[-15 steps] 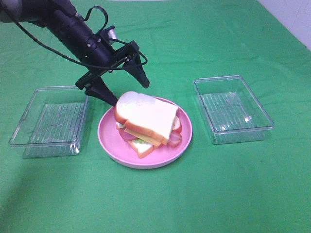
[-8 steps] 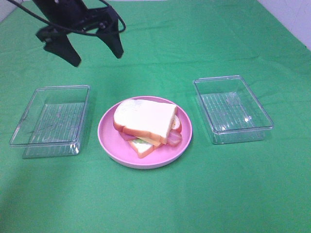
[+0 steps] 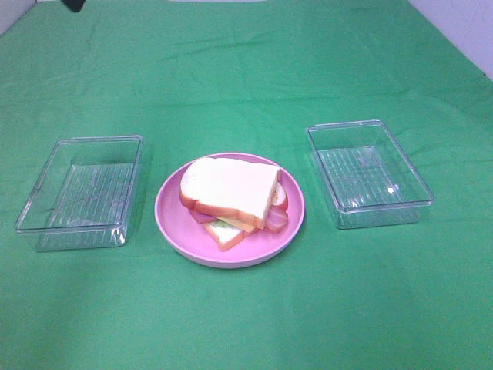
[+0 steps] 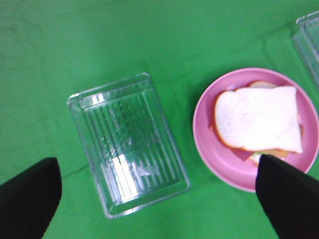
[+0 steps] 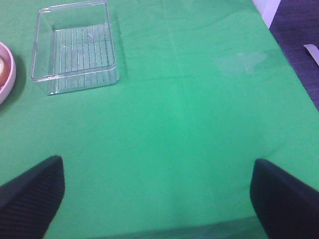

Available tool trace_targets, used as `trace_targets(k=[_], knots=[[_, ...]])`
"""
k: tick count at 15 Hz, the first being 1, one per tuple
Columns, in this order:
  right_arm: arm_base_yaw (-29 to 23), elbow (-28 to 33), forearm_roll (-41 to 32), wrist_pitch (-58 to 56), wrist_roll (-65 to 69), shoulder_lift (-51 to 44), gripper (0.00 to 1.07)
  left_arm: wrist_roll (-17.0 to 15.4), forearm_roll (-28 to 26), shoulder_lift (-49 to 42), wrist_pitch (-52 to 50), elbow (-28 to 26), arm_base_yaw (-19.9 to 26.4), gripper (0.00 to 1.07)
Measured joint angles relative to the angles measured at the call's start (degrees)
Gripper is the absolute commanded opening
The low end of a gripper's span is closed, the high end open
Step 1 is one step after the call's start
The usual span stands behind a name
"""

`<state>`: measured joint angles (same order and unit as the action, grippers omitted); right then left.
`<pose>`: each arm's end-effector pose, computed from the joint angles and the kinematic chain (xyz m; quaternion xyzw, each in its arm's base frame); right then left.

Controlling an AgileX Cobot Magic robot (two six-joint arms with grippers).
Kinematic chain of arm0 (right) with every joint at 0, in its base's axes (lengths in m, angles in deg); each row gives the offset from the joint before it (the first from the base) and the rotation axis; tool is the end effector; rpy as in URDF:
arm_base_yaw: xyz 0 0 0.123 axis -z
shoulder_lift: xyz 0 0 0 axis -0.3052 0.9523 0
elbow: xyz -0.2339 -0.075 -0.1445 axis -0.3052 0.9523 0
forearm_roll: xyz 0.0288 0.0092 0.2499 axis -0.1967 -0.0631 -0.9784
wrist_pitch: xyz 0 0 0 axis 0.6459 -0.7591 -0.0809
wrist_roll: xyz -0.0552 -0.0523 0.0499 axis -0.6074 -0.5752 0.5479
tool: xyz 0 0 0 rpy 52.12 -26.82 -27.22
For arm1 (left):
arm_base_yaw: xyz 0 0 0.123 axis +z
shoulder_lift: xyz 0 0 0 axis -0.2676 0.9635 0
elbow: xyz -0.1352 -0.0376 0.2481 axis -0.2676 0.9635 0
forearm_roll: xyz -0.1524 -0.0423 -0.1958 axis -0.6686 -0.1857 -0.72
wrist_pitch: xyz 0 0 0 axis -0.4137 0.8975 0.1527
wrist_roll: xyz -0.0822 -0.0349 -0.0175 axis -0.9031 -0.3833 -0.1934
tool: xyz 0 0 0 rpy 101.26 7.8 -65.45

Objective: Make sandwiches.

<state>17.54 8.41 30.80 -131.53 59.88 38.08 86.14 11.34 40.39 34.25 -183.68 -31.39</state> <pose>-0.0039 -0.0111 0.2628 0.0629 0.8716 -0.0323 0.4851 0.3290 -0.0957 0.3862 0.1084 0.9606 -0.0533 0.2502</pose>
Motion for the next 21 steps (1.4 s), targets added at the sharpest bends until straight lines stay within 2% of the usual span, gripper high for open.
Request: trace_targets(k=[1, 2, 3, 7, 11, 12, 14, 16, 19, 21], knots=[[0.0, 0.0, 0.0, 0.0, 0.0, 0.0, 0.97, -0.1, 1.4, -1.9, 0.0, 2.5, 0.0, 1.01], [0.0, 0.0, 0.0, 0.0, 0.0, 0.0, 0.97, -1.1, 5.6, -8.9, 0.1, 11.9, 0.0, 1.01], [0.0, 0.0, 0.0, 0.0, 0.0, 0.0, 0.97, -2.4, 6.8, -12.4, 0.1, 16.4, 0.0, 1.01], [0.0, 0.0, 0.0, 0.0, 0.0, 0.0, 0.97, -5.8, 7.3, -26.9, 0.1, 36.5, 0.0, 1.01], [0.0, 0.0, 0.0, 0.0, 0.0, 0.0, 0.97, -11.2, 7.3, -40.6, 0.2, 50.5, 0.0, 1.01], [0.0, 0.0, 0.0, 0.0, 0.0, 0.0, 0.97, -12.2, 7.3, -49.4, 0.4, 55.6, 0.0, 1.01], [0.0, 0.0, 0.0, 0.0, 0.0, 0.0, 0.97, -12.0, 7.3, -59.5, 0.5, 59.1, 0.0, 1.01], [0.0, 0.0, 0.0, 0.0, 0.0, 0.0, 0.97, -9.6, 7.3, -67.6, 0.5, 62.2, 0.0, 1.01], [0.0, 0.0, 0.0, 0.0, 0.0, 0.0, 0.97, -4.2, 5.5, -82.2, -0.6, 65.0, 0.0, 1.01], [0.0, 0.0, 0.0, 0.0, 0.0, 0.0, 0.97, -0.3, 3.7, -87.9, -2.2, 65.2, 0.0, 1.01]])
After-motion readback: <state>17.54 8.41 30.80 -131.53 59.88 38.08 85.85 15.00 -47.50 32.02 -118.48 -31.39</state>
